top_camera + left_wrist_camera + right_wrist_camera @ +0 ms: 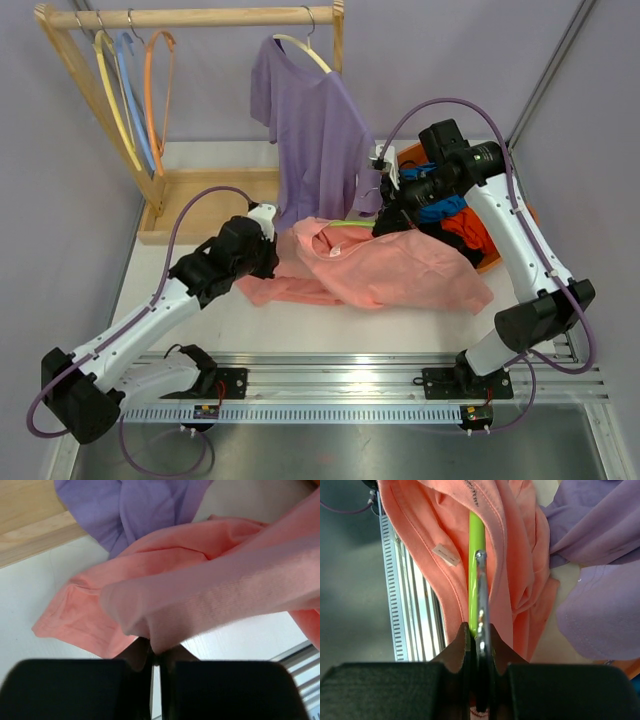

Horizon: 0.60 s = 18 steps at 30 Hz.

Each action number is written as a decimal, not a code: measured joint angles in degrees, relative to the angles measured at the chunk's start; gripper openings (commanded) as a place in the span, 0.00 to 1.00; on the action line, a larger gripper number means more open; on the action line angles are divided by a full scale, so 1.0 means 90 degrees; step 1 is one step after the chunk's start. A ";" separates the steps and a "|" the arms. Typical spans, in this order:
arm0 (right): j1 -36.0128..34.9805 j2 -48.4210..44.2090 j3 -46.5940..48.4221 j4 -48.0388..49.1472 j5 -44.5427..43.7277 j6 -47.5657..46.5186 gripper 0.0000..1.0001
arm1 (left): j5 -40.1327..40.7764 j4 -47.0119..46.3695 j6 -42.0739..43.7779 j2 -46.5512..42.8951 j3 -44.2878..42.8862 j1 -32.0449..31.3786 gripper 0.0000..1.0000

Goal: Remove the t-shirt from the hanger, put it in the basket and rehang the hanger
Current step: Remove the tshirt from the hanger

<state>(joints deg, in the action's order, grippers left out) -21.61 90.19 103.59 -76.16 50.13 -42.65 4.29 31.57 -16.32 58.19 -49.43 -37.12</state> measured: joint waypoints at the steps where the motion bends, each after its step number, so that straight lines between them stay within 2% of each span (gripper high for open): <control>1: 0.0024 0.0000 0.0000 -0.0022 0.0012 -0.0007 0.00 | 0.0070 -0.0002 -0.0034 -0.0027 0.0000 0.0000 0.00; 6: 0.0068 -0.0002 0.0000 -0.0044 0.0007 -0.0046 0.00 | 0.0469 0.0165 -0.0350 -0.0508 0.0000 0.0075 0.00; 9: 0.0211 -0.0002 -0.0010 -0.0049 0.0019 -0.0262 0.00 | 0.0646 0.0505 -0.0697 -0.1107 0.0022 0.0493 0.00; 14: 0.0464 -0.0073 -0.0267 -0.0051 0.0058 -0.1003 0.00 | 0.0537 0.0947 -0.1326 -0.2074 0.0221 0.2254 0.00; 18: 0.0670 -0.0146 -0.0340 -0.0109 0.0330 -0.1724 0.00 | -0.0257 0.1122 -0.1637 -0.1948 0.0588 0.3582 0.00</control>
<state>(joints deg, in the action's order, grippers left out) -15.57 88.88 100.53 -77.14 53.10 -58.17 1.98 41.67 -31.05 40.66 -44.14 -4.89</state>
